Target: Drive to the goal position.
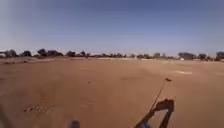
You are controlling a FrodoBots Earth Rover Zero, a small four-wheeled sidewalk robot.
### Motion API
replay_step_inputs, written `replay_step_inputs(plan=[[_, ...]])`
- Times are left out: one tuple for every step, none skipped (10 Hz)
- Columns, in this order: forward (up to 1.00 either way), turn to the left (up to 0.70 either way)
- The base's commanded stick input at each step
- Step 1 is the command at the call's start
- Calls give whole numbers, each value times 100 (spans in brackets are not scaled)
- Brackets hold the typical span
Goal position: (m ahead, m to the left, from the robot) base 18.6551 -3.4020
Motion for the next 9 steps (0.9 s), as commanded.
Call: replay_step_inputs(plan=[[100, 0], [100, 0], [100, 0], [100, 0], [100, 0], [100, 0], [100, 0], [100, 0], [100, 0]])
